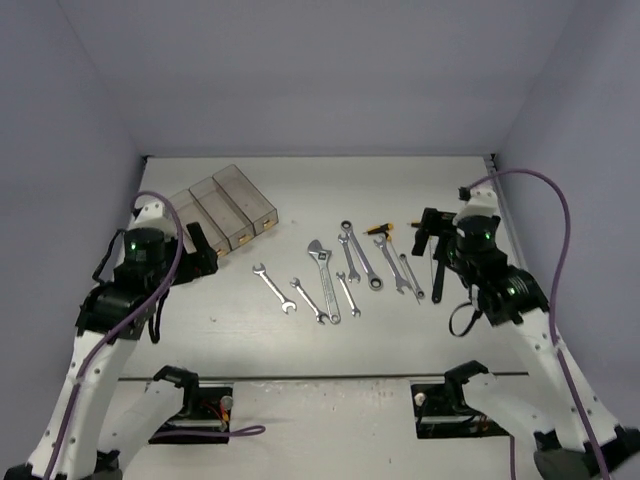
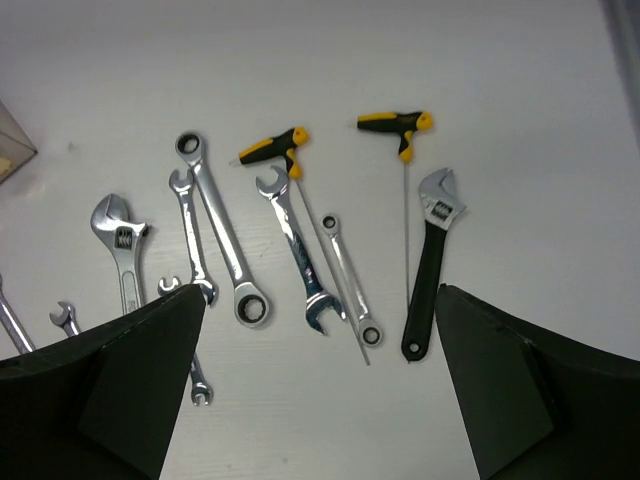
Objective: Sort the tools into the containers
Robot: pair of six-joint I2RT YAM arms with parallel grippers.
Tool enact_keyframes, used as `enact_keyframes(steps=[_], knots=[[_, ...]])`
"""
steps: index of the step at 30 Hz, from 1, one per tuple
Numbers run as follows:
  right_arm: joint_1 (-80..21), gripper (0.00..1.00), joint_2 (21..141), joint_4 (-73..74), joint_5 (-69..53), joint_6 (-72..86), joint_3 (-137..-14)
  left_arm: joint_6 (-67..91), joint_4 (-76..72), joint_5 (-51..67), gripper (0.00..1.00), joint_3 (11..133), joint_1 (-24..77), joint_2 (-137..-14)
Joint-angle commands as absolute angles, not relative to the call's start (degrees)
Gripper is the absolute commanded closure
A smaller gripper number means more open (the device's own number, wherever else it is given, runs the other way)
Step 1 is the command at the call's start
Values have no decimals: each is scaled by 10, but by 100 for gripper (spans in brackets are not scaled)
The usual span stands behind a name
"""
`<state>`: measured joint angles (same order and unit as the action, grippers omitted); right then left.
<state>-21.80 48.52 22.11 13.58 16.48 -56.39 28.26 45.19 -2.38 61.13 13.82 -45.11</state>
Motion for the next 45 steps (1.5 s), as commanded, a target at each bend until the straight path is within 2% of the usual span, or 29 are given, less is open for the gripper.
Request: enact_keyframes(steps=[1,7,9,13,14,18,22,30,45], knots=[[-224,5,597,188,94,207,-591,310,430,-1,15,660,146,-523],[-252,21,724,186,97,232,-613,337,430,-8,15,688,193,-588],[-275,23,760,185,116,243,-630,340,431,-20,15,695,209,-609],[-364,27,850,185,154,258,-667,338,431,-12,15,703,218,-625],[-377,31,884,185,167,265,-691,334,431,-13,15,700,219,-625],[-436,39,977,185,171,315,-746,330,430,-12,15,687,220,-609],[-462,42,1055,185,171,351,-785,329,430,0,15,660,221,-589],[-478,45,1137,185,156,384,-819,319,433,7,15,636,220,-561],[-467,48,1207,184,159,396,-826,314,433,22,15,647,220,-583]])
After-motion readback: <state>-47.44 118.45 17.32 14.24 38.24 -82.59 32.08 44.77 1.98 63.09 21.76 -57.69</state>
